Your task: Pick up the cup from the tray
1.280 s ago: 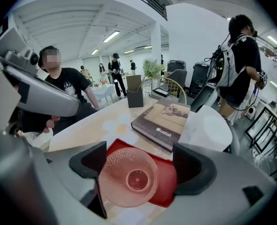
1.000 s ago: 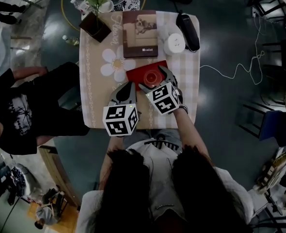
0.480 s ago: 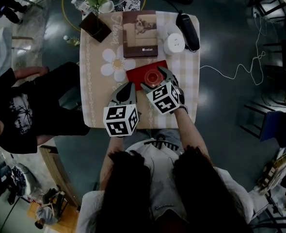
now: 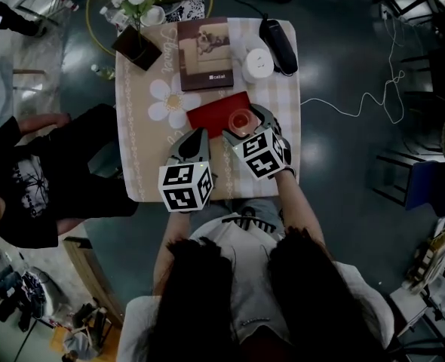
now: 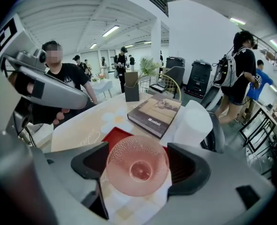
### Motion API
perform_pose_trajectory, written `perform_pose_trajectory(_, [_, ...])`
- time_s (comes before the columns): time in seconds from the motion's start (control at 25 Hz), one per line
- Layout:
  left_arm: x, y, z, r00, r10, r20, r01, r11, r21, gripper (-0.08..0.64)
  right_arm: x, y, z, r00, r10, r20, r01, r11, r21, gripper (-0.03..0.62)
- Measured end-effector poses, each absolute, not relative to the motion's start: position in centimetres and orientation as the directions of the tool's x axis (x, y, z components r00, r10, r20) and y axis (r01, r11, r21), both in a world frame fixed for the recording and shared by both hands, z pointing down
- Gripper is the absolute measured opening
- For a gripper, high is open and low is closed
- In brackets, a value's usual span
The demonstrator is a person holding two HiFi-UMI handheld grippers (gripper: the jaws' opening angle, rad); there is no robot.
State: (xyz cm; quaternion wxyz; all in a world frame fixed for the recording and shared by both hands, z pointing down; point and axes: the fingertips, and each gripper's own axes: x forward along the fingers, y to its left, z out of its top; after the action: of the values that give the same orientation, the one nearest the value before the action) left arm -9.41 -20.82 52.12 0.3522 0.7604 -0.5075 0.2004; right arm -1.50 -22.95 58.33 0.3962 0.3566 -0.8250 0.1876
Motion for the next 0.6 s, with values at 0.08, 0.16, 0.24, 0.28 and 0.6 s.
perform_pose_trajectory(0.08, [-8.8,-20.8,52.0,0.418,-0.627,0.657,-0.907,-0.256,0.334,0.008,-0.4,-22.6,58.3,-0.417,-0.445,0.792,-0.752,0.659,-0.025,0.394])
perform_pose_trajectory(0.16, [-8.1,-20.7,52.0,0.431,-0.620,0.656,-0.902,-0.275,0.334,0.008,0.7,-22.2,58.3,-0.402,-0.453,0.796,-0.769,0.639,-0.024,0.394])
perform_pose_trajectory(0.24, [-7.4,-20.6,52.0,0.445,-0.610,0.656,-0.896,-0.292,0.336,0.008,1.8,-21.9,58.3,-0.386,-0.463,0.798,-0.786,0.618,-0.022,0.396])
perform_pose_trajectory(0.28, [-7.0,-20.5,52.1,0.451,-0.606,0.655,-0.892,-0.301,0.336,0.008,2.3,-21.7,58.4,-0.377,-0.467,0.800,-0.794,0.607,-0.019,0.396])
perform_pose_trajectory(0.6, [-4.6,-19.9,52.1,0.492,-0.574,0.655,-0.870,-0.360,0.338,0.008,6.5,-19.8,58.8,-0.319,-0.486,0.814,-0.844,0.536,-0.010,0.396])
